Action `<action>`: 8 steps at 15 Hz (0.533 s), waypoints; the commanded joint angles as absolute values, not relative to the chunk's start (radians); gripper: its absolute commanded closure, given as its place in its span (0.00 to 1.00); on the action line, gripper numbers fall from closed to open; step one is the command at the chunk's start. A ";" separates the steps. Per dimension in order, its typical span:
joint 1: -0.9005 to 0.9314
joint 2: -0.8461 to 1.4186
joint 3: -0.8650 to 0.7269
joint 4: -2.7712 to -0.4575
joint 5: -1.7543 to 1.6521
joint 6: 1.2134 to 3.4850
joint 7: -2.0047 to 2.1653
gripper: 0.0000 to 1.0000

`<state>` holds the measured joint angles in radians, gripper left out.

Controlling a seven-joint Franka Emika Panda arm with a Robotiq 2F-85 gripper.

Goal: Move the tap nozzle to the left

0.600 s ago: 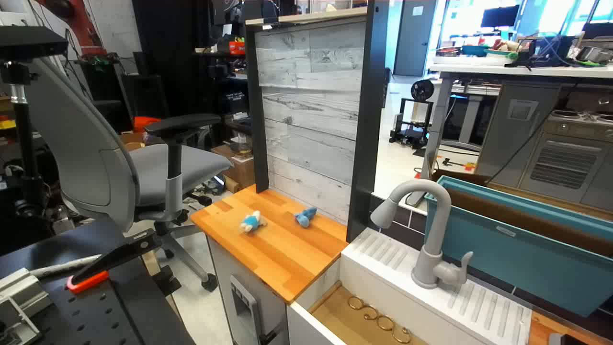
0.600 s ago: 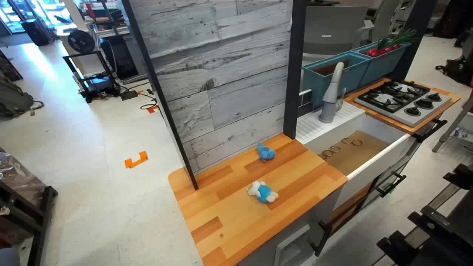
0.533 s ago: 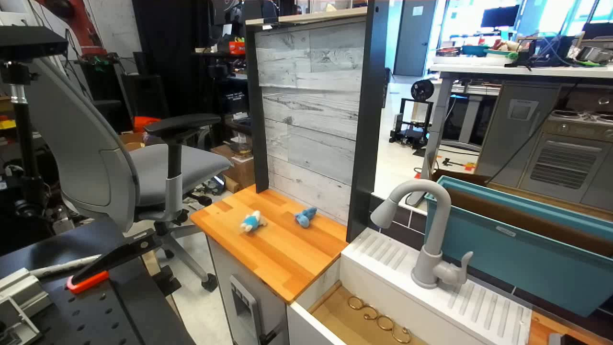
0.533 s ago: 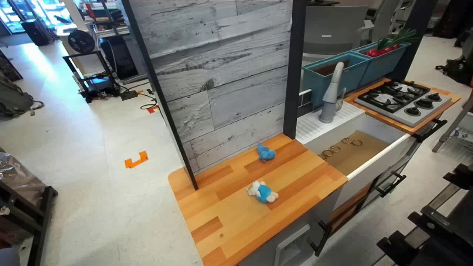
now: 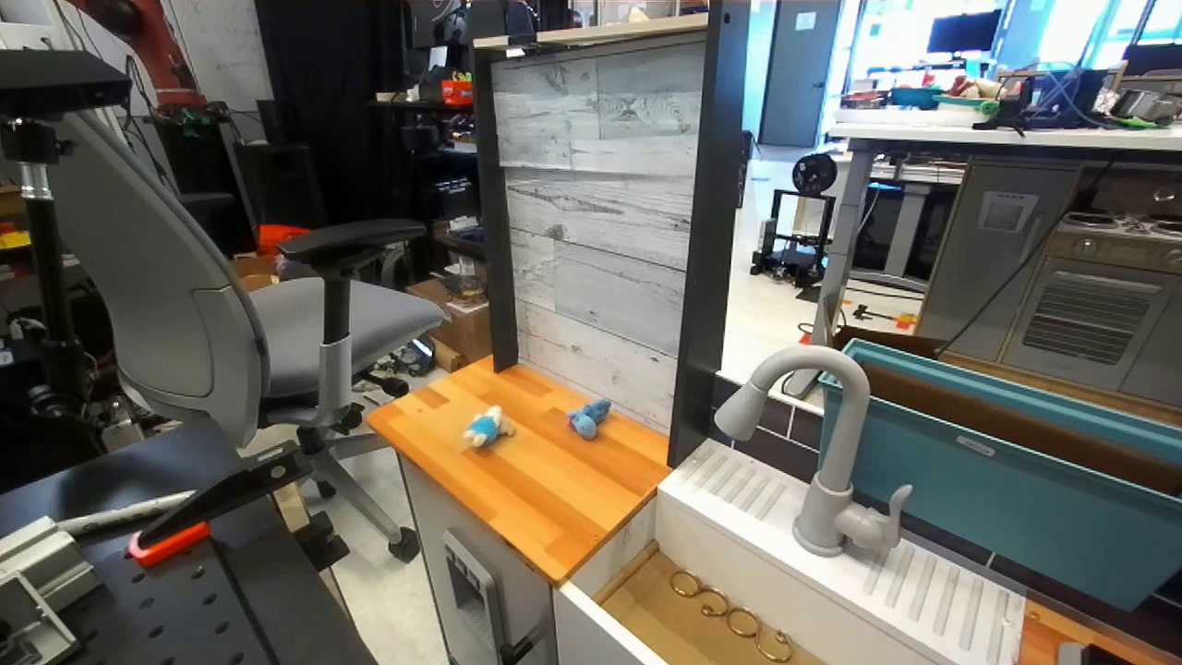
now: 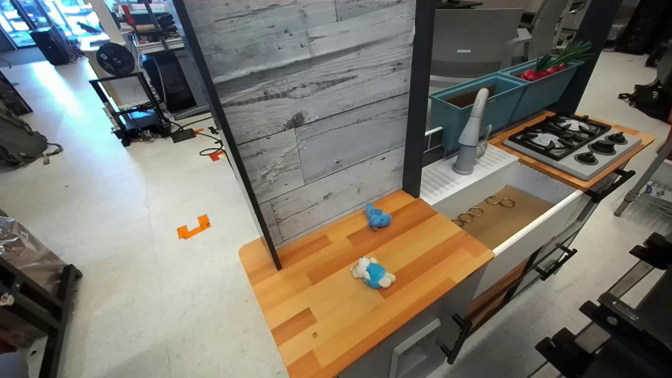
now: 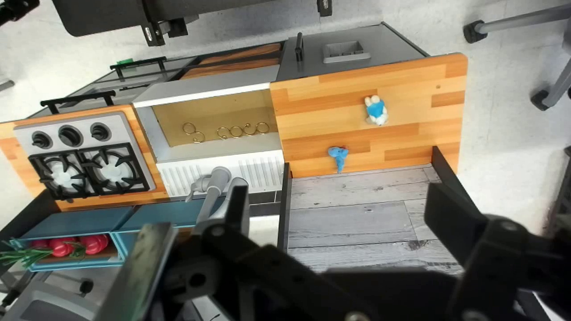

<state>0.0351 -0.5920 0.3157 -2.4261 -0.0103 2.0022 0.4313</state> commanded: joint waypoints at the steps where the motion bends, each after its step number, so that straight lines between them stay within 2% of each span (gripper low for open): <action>1: 0.052 -0.588 0.301 -2.424 -0.021 1.999 0.440 0.00; 8: -0.025 -0.470 0.249 -2.381 -0.056 2.073 0.467 0.00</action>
